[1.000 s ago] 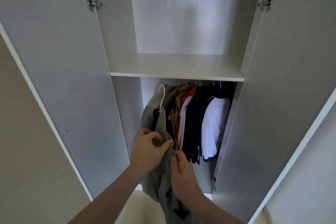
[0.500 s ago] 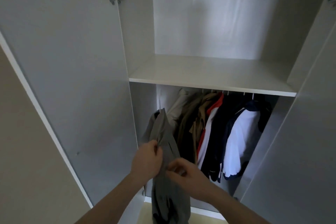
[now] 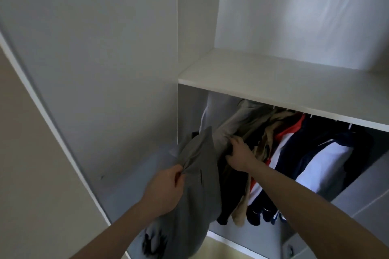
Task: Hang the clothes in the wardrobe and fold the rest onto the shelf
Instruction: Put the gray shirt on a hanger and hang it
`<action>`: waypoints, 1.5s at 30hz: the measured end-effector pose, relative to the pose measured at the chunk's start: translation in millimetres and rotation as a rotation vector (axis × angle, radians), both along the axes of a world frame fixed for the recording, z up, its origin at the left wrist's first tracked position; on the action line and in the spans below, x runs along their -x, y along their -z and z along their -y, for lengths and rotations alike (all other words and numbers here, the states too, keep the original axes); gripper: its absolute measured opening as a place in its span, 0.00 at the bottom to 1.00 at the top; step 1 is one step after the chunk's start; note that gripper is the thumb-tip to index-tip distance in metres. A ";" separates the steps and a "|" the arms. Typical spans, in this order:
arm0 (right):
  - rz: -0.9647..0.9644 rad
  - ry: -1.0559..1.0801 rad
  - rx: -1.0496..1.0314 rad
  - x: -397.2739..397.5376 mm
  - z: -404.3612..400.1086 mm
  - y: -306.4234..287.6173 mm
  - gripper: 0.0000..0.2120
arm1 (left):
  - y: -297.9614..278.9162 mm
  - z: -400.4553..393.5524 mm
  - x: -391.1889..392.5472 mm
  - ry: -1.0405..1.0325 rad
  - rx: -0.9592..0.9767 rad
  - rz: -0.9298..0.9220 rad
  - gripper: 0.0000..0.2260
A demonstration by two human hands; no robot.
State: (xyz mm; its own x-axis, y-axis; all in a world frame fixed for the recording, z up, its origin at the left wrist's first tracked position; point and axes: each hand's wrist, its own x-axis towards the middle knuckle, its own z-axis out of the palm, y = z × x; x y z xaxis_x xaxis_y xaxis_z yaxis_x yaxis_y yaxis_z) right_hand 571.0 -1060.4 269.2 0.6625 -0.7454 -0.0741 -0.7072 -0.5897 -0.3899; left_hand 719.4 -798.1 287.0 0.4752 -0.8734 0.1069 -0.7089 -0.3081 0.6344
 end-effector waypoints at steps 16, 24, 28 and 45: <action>-0.499 -0.263 0.090 -102.3 131.1 -2.0 0.33 | 14.1 6.9 -0.2 -0.216 -0.131 0.092 0.10; -0.527 -0.281 0.083 -69.0 142.9 7.3 0.08 | 38.6 54.0 4.5 -0.249 -0.149 0.064 0.10; -0.401 -0.205 -0.013 -36.2 140.8 23.6 0.14 | 54.6 95.2 3.3 -0.217 -0.130 0.050 0.11; 0.080 0.234 -0.320 -0.4 137.2 43.8 0.23 | 86.6 300.8 -33.6 -0.033 -0.042 0.060 0.14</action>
State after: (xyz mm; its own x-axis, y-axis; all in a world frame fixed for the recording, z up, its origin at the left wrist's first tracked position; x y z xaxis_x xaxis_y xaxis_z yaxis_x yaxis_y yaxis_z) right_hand 571.4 -1197.6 225.4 0.4902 -0.8247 -0.2820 -0.7683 -0.2561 -0.5866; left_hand 753.0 -1098.9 200.4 0.4976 -0.8617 0.0996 -0.7343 -0.3573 0.5772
